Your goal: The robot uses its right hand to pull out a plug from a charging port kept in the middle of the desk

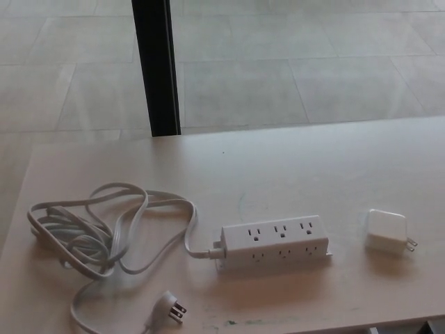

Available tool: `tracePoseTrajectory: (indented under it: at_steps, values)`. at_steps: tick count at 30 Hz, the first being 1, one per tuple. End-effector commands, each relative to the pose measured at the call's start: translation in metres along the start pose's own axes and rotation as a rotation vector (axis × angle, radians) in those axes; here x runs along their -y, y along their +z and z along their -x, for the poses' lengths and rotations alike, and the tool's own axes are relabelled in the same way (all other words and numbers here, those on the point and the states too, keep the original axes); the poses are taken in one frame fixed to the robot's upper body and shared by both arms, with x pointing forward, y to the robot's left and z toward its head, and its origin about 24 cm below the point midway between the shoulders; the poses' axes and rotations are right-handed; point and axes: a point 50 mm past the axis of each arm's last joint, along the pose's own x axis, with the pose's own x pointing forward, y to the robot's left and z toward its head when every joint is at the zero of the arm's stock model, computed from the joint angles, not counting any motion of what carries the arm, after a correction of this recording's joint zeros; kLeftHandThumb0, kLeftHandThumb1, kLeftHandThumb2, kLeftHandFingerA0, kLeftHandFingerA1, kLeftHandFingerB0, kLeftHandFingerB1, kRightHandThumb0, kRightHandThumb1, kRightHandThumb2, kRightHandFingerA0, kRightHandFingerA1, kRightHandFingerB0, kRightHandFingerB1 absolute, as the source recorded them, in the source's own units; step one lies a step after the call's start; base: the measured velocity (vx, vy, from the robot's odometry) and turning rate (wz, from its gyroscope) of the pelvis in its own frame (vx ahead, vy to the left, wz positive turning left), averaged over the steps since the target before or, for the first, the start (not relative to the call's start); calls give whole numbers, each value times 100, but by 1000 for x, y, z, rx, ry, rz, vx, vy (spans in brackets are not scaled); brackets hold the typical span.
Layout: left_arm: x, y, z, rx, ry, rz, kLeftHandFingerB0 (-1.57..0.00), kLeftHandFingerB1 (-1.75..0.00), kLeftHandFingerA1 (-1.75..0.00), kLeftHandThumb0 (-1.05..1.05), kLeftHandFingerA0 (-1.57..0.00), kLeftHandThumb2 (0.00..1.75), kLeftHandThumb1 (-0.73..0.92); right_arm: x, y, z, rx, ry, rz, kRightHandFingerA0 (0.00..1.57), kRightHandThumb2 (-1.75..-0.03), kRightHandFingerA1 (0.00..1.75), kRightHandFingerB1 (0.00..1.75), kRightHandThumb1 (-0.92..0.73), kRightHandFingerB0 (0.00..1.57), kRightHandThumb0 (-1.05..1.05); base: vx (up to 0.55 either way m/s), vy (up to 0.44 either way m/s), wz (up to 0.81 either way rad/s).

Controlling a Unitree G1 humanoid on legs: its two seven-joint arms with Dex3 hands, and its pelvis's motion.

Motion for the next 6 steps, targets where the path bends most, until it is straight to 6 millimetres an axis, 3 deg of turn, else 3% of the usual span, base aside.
tracePoseTrajectory:
  at_steps: [1, 2, 3, 6]
  values:
    - [-10, -11, 5, -29, 50, 16, -44, -44, -60, -85, -72, 84, 92, -42, -148, 60, -546, -716, -1144, 84, -117, 128, 58, -69, 0, -91, 0, 0, 0]
    - [-11, -12, 5, -34, 56, 18, -44, -44, -60, -85, -72, 84, 92, -44, -146, 58, -529, -719, -1193, 84, -117, 128, 58, -69, 0, -91, 0, 0, 0]
    - [-11, -13, 5, -34, 51, 21, -42, -48, -61, -91, -67, 96, 83, -47, -146, 57, -527, -686, -1172, 105, -120, 120, 60, -66, 0, -89, 0, 0, 0]
    - [-13, -14, 6, -36, 51, 22, -42, -48, -61, -91, -67, 96, 83, -48, -146, 57, -528, -673, -1164, 105, -120, 120, 60, -66, 0, -89, 0, 0, 0]
